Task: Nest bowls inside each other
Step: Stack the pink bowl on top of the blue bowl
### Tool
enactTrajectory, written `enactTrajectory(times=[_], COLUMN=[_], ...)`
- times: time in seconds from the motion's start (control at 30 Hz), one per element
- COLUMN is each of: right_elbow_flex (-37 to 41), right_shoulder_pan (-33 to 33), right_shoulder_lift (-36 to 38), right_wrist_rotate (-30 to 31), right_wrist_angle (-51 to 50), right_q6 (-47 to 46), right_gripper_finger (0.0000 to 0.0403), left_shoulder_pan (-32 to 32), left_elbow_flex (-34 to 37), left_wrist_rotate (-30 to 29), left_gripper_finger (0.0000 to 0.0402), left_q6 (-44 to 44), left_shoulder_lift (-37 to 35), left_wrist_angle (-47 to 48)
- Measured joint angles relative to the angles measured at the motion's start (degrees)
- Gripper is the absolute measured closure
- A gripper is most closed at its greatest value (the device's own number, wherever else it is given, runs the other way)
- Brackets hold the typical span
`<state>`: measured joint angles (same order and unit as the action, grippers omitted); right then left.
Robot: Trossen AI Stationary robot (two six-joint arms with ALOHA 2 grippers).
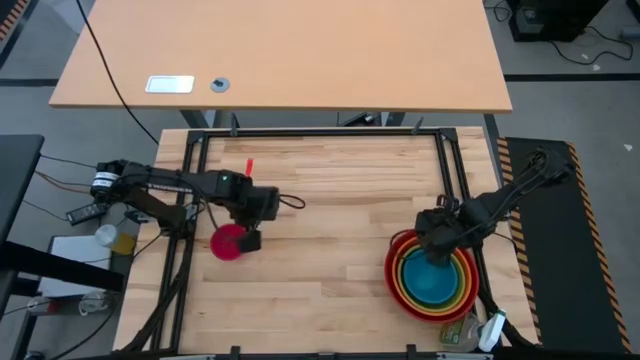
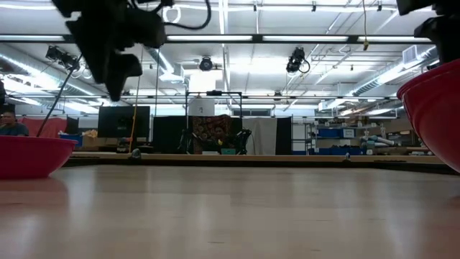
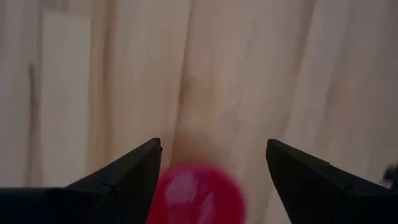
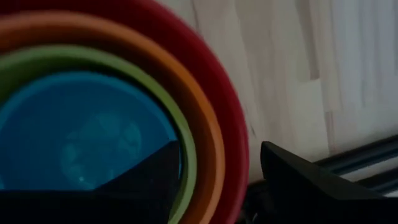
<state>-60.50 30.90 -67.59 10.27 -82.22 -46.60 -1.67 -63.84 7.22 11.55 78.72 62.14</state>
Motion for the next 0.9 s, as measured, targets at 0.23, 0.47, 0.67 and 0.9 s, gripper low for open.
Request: enactTrajectory(times=[0.23, 0.47, 0.67, 0.9], right_elbow_flex=[-2.2, -3.2, -3.2, -3.2], right_shoulder_pan=[-1.1, -1.1, -1.4, -2.7], right_shoulder_lift=[0.5, 0.5, 0.5, 0.5], right_wrist_rotate=[3.6, 7.9, 9.2, 9.7], right_wrist_angle=[0.7, 3.2, 6.0, 7.7], right_q6=[-0.1, -1.7, -1.7, -1.0], right_gripper_finger=[0.0173, 0.0173, 0.0173, 0.0173], left_shoulder_pan=[5.1, 7.4, 9.9, 11.1], left_elbow_flex=[7.3, 13.4, 18.8, 20.6], left_wrist_rotate=[-0.2, -8.0, -7.0, -6.8], left_gripper_finger=[0.0109, 0.0109, 0.0120, 0.0232], left_q6=[-9.9, -14.7, -13.8, -7.7], left_shoulder_lift=[0.9, 0.9, 1.2, 1.2], left_wrist_angle=[6.1, 5.5, 2.4, 0.2])
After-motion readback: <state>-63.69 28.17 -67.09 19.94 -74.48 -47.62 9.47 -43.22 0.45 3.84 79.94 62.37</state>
